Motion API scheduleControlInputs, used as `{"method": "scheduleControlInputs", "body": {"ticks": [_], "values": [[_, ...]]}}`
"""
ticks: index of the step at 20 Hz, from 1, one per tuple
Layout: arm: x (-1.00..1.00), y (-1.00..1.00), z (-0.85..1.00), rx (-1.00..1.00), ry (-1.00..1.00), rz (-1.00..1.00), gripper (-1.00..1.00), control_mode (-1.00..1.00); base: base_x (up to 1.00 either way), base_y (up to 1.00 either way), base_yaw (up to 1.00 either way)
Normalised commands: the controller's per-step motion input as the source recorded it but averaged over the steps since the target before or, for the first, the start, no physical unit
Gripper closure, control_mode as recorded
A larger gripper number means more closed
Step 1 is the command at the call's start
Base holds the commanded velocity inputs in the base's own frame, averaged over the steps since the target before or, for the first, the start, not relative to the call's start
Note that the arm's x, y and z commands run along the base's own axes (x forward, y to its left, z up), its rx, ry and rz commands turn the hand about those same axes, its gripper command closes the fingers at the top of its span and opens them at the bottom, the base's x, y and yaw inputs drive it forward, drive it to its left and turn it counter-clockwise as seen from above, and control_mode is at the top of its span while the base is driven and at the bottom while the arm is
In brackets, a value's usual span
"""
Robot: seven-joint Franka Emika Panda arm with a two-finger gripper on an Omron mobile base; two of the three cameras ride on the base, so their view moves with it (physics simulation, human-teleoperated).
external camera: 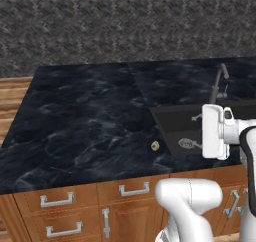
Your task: Gather the eggs and milk located in the vicinity of the sink area and place them right next to the bowl.
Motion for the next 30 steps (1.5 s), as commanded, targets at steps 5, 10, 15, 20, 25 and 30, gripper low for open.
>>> {"method": "scheduleControlInputs", "body": {"ticks": [5, 10, 15, 20, 25, 30], "values": [[0.22, 0.13, -0.02, 0.0, 0.26, 0.0, -1.0, -1.0, 0.0, 0.0, 0.0], [0.22, 0.01, -0.03, -0.01, 0.17, 0.0, -1.0, -1.0, 0.0, 0.0, 0.0], [0.25, 0.0, -0.06, -0.11, 0.09, 0.0, -1.0, -1.0, 0.0, 0.0, 0.0], [0.12, 0.0, -0.03, -0.19, 0.06, 0.02, -1.0, -1.0, 0.0, 0.0, 0.0], [0.02, 0.0, -0.13, -0.26, 0.0, 0.07, -1.0, -1.0, 0.0, 0.0, 0.0], [0.15, 0.04, -0.4, -0.32, 0.08, 0.09, -1.0, -1.0, 0.0, 0.0, 0.0]]}}
